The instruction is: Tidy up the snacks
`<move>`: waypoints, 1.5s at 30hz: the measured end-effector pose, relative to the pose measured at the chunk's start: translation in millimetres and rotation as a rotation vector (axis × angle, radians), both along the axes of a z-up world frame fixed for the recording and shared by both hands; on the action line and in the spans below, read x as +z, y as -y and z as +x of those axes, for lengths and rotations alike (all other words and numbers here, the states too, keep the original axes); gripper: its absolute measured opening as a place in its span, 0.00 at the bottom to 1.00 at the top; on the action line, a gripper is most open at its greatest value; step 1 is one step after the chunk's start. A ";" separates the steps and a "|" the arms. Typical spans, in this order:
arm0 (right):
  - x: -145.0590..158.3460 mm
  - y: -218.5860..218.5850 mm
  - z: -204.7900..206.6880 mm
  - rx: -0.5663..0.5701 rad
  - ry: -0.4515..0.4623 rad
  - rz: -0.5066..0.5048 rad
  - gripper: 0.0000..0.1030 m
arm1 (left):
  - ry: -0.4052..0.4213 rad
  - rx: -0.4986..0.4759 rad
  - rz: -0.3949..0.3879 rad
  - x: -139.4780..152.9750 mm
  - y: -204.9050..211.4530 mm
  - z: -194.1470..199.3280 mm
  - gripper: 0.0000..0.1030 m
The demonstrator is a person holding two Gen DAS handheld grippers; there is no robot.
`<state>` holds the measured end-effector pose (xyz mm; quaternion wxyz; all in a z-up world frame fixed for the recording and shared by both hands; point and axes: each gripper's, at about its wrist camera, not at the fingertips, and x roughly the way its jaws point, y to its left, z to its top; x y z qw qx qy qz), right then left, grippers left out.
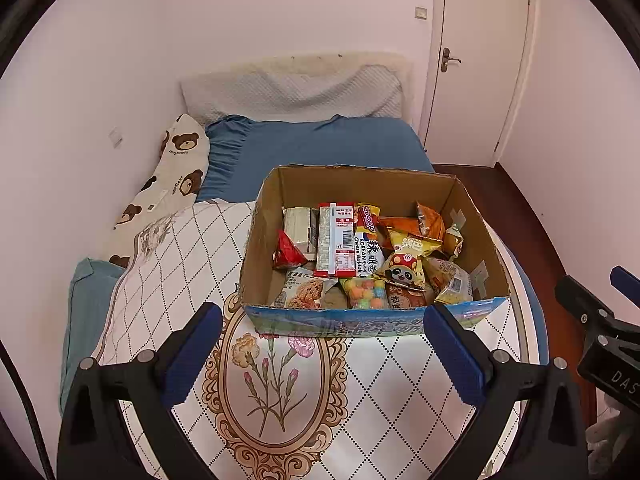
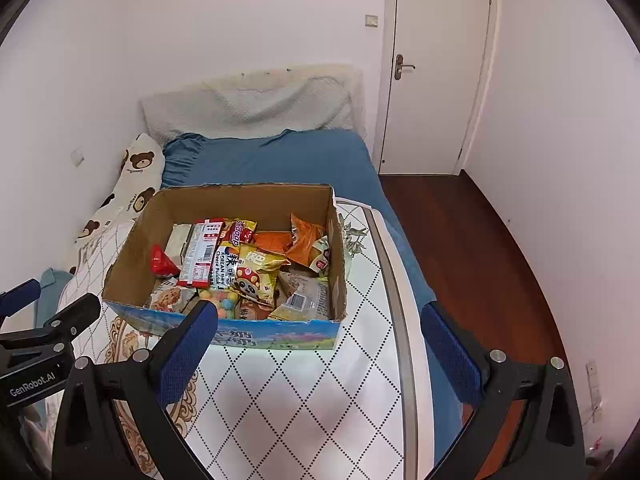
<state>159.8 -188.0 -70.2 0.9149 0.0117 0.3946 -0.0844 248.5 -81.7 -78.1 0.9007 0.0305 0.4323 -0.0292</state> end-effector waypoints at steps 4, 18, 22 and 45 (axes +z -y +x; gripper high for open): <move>0.4 -0.2 0.5 0.002 -0.002 0.005 1.00 | 0.000 -0.002 0.000 -0.3 -0.5 0.0 1.00; 2.1 1.3 -1.1 0.003 0.004 0.015 1.00 | 0.010 -0.008 0.001 5.7 2.1 2.5 1.00; 3.4 1.5 -2.2 0.014 0.002 0.033 1.00 | -0.002 -0.010 -0.005 4.5 1.7 1.6 1.00; 4.7 1.9 -6.6 0.015 0.002 0.046 1.00 | 0.012 -0.022 -0.005 8.0 0.8 -1.6 1.00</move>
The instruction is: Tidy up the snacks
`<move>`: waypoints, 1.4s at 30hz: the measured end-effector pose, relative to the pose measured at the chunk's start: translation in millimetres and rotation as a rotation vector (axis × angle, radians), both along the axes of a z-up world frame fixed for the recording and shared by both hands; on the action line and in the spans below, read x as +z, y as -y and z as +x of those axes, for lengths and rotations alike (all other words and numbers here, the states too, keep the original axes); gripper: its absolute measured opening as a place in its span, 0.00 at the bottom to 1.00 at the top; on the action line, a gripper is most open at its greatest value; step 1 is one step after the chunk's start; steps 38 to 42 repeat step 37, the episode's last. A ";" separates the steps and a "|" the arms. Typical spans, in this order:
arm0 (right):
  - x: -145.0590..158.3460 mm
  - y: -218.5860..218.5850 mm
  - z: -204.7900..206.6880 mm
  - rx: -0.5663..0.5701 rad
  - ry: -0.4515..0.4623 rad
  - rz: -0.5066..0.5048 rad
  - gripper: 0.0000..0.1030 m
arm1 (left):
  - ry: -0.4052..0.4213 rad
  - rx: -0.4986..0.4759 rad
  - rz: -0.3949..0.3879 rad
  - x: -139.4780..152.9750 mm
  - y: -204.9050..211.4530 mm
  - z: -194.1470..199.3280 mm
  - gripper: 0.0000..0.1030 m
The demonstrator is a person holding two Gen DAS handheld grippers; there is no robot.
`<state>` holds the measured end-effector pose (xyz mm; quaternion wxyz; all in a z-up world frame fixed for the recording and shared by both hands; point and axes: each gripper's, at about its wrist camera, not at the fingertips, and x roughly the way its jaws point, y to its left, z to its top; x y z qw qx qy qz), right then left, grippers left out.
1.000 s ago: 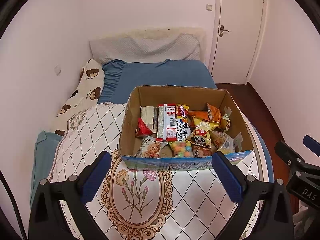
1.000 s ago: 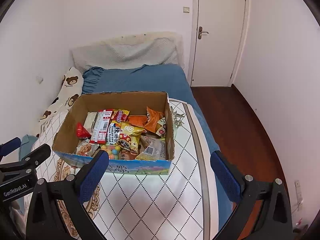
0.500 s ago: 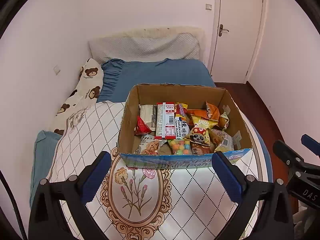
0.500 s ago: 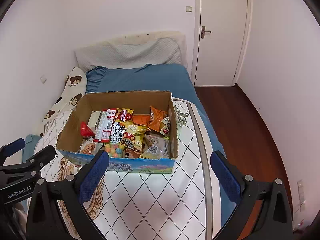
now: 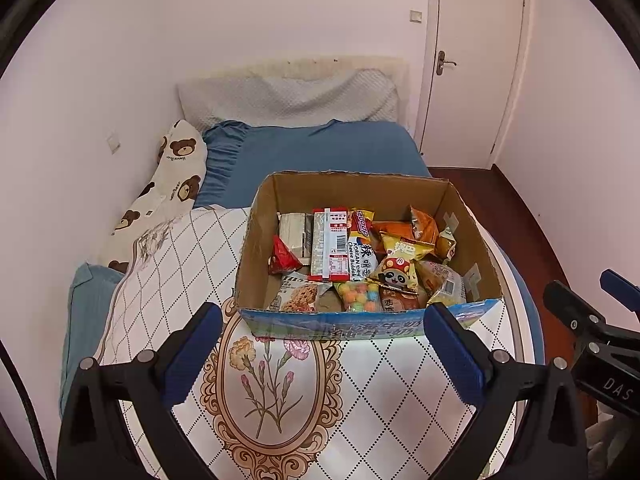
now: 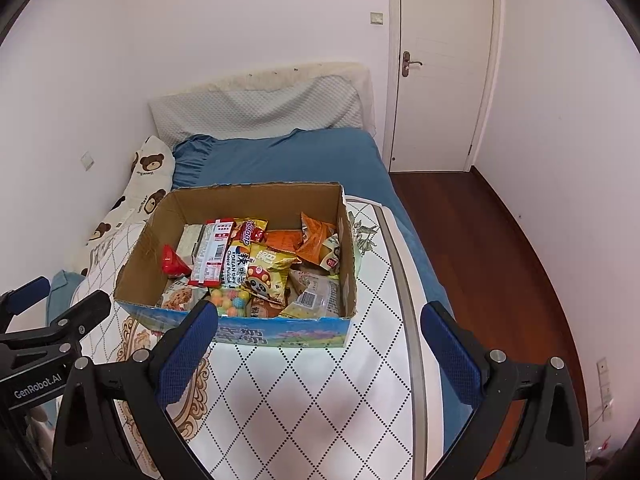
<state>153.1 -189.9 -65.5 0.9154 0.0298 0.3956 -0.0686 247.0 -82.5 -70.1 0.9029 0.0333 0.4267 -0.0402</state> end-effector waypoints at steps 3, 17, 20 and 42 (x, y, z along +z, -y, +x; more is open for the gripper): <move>0.6 0.2 -0.5 -0.001 0.002 -0.005 1.00 | 0.004 -0.001 -0.001 -0.4 -0.1 -0.3 1.00; 2.3 -0.2 -0.6 0.006 0.009 0.005 1.00 | 0.017 0.001 0.006 5.0 0.6 -2.0 1.00; 2.9 0.6 -1.4 0.006 0.012 0.007 1.00 | 0.022 0.001 0.008 6.1 0.3 -2.4 1.00; 4.5 -2.0 -1.0 0.018 0.013 0.004 1.00 | 0.040 0.000 0.010 8.6 0.5 -7.9 1.00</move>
